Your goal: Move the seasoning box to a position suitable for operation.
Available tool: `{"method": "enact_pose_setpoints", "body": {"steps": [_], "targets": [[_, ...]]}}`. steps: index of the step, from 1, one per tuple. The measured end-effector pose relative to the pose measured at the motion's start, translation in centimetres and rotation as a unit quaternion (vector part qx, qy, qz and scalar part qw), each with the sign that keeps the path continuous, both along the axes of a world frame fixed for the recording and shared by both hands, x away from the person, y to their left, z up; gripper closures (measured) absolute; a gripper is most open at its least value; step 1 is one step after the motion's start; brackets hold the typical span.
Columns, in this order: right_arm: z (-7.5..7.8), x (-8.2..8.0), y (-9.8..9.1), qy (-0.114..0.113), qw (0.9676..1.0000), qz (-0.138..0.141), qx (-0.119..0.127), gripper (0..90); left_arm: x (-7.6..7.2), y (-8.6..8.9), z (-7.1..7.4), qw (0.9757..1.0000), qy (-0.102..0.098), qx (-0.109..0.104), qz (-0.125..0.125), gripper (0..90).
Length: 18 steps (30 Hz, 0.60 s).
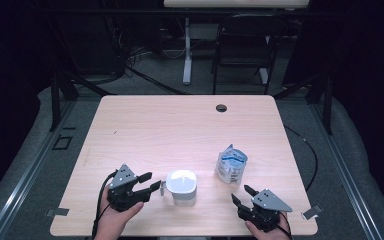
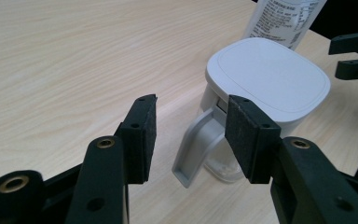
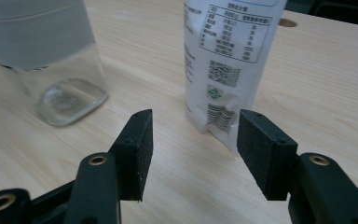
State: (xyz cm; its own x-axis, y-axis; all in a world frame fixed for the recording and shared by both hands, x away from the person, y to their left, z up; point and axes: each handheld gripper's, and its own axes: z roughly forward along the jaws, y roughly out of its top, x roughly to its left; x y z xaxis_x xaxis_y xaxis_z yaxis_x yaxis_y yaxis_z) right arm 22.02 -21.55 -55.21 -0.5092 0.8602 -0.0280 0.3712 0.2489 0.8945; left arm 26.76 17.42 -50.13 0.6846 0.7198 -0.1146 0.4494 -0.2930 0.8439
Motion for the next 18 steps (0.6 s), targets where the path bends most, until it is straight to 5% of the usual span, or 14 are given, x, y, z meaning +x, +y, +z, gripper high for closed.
{"method": "enact_pose_setpoints", "body": {"steps": [7, 18], "targets": [[0.0, -0.1, 0.3, 0.003, 1.0000, -0.006, -0.003, 43.8, 0.6, -0.3, 0.7, 1.0000, -0.002, -0.002, 0.001, 56.0], [0.0, -0.2, 0.4, 0.002, 0.9999, -0.006, -0.011, 43.4, 1.3, -1.4, 2.1, 0.9998, -0.002, 0.006, -0.016, 73.0]]}}
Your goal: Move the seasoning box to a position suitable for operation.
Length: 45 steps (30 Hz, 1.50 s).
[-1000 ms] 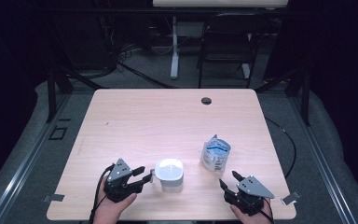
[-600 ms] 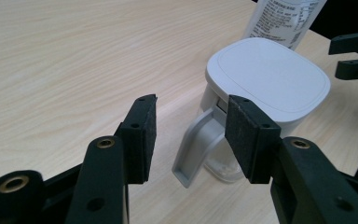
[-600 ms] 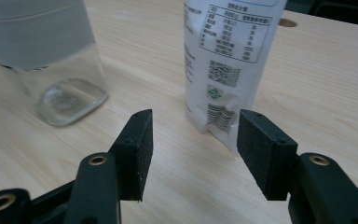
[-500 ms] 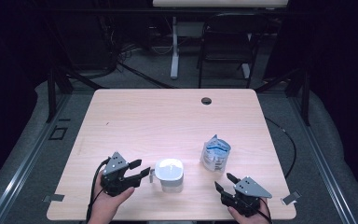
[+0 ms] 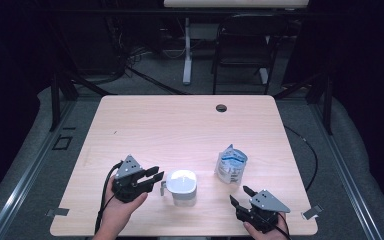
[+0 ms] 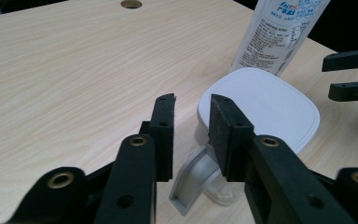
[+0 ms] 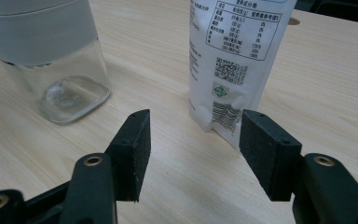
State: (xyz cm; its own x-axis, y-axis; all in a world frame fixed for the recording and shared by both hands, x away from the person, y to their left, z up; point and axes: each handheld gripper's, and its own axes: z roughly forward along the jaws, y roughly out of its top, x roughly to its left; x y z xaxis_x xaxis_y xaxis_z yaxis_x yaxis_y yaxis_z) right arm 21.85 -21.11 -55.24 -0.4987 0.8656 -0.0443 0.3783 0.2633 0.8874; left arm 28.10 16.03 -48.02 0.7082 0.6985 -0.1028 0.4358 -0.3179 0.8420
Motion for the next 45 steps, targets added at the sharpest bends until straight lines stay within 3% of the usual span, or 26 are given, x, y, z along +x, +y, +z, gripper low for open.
{"method": "enact_pose_setpoints", "body": {"steps": [12, 21, 28, 34, 45], "targets": [[0.1, -0.2, 0.2, 0.001, 1.0000, 0.004, -0.005, 44.0, 0.5, -0.2, 0.2, 0.9998, 0.007, -0.010, -0.014, 89.5], [0.4, -0.3, 0.2, -0.001, 0.9999, 0.000, -0.010, 47.1, 0.4, -0.8, -0.1, 0.9995, 0.013, -0.012, -0.027, 90.0], [0.2, -0.2, 0.2, 0.006, 0.9999, 0.002, -0.010, 48.3, 0.2, -1.4, -0.3, 0.9991, 0.016, 0.001, -0.039, 90.0], [0.3, -0.2, 0.2, 0.010, 0.9999, 0.010, -0.007, 55.0, 0.1, -1.6, -0.4, 0.9988, 0.020, 0.010, -0.042, 90.0], [0.9, -0.3, 0.4, 0.008, 0.9994, 0.035, 0.002, 75.1, 0.1, -1.8, -0.7, 0.9990, 0.016, 0.013, -0.039, 90.0]]}}
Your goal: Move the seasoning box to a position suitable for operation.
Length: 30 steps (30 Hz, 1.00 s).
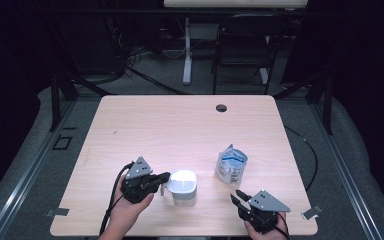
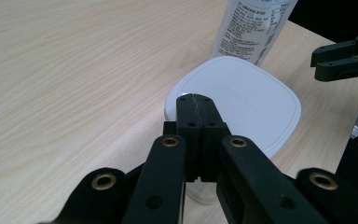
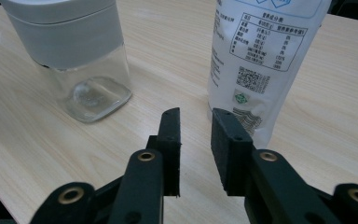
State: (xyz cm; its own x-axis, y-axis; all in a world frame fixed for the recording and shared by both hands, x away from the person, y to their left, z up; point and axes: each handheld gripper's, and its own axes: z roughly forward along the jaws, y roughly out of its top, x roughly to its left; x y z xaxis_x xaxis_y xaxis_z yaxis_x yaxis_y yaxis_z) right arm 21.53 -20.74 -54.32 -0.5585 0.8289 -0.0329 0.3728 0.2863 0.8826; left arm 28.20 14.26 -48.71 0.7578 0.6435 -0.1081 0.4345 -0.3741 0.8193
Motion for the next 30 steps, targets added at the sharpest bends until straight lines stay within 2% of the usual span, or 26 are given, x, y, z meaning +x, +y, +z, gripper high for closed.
{"method": "enact_pose_setpoints", "body": {"steps": [2, 3, 6, 10, 14, 18, 21, 22, 23, 24, 26, 30], "targets": [[0.1, 0.0, 0.1, 0.001, 1.0000, -0.001, -0.005, 76.2, 0.0, 0.0, 0.0, 1.0000, -0.001, 0.000, 0.001, 90.0], [0.4, 0.0, 0.2, 0.008, 0.9999, 0.014, 0.005, 77.0, 0.0, -0.1, 0.0, 1.0000, -0.003, 0.002, 0.000, 90.0], [0.6, 0.0, 0.4, 0.007, 0.9997, 0.024, 0.007, 75.2, 0.0, -0.1, 0.0, 1.0000, -0.004, 0.005, -0.001, 90.0], [1.0, 0.2, 1.4, 0.010, 0.9993, 0.034, -0.009, 72.2, 0.1, -0.2, 0.1, 1.0000, -0.003, 0.007, -0.001, 90.0], [1.4, 0.4, 1.8, 0.015, 0.9987, 0.046, -0.013, 78.7, 0.0, -0.3, 0.1, 0.9999, -0.005, 0.009, -0.001, 90.0], [1.7, 0.6, 2.0, 0.016, 0.9986, 0.048, -0.018, 83.2, 0.0, -0.3, 0.1, 0.9999, -0.007, 0.010, 0.000, 90.0], [2.1, 0.9, 2.2, 0.020, 0.9982, 0.048, -0.028, 90.0, 0.0, -0.3, 0.1, 0.9999, -0.008, 0.010, 0.000, 90.0], [2.1, 0.9, 2.2, 0.020, 0.9982, 0.048, -0.028, 90.0, 0.0, -0.3, 0.1, 0.9999, -0.008, 0.010, 0.000, 90.0], [2.2, 1.1, 2.4, 0.026, 0.9976, 0.049, -0.041, 90.0, 0.0, -0.3, 0.1, 0.9999, -0.008, 0.009, 0.000, 90.0], [2.2, 1.1, 2.4, 0.026, 0.9976, 0.049, -0.041, 90.0, 0.0, -0.3, 0.1, 0.9999, -0.008, 0.009, 0.000, 90.0], [2.4, 1.3, 2.7, 0.026, 0.9966, 0.054, -0.056, 90.0, 0.0, -0.3, 0.1, 0.9999, -0.008, 0.010, 0.000, 90.0], [2.5, 1.7, 3.2, 0.029, 0.9962, 0.056, -0.061, 90.0, 0.0, -0.3, 0.0, 0.9999, -0.008, 0.008, 0.000, 90.0]]}}
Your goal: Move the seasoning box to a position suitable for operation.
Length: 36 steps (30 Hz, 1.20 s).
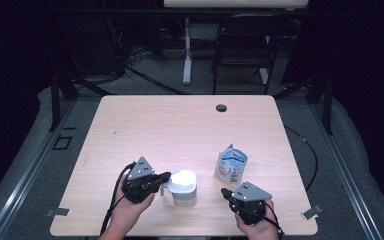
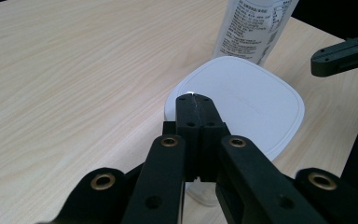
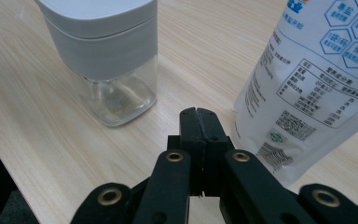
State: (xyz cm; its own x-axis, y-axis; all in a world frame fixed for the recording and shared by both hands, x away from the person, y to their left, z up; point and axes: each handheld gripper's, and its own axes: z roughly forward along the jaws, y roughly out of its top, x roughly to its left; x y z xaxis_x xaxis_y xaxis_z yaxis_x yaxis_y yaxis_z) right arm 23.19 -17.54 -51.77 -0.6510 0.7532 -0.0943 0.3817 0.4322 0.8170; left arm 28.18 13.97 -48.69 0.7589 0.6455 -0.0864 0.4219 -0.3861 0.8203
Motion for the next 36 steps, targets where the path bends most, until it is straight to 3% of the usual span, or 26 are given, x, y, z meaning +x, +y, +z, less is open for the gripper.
{"method": "enact_pose_setpoints", "body": {"steps": [20, 36], "targets": [[1.2, 1.3, 1.9, 0.009, 0.9992, 0.038, 0.007, 90.0, 0.0, 0.1, -0.1, 1.0000, 0.002, -0.004, 0.001, 90.0], [1.3, 2.1, 3.4, 0.012, 0.9979, 0.064, 0.007, 90.0, 0.0, 0.1, -0.1, 1.0000, 0.003, -0.007, 0.002, 90.0]]}}
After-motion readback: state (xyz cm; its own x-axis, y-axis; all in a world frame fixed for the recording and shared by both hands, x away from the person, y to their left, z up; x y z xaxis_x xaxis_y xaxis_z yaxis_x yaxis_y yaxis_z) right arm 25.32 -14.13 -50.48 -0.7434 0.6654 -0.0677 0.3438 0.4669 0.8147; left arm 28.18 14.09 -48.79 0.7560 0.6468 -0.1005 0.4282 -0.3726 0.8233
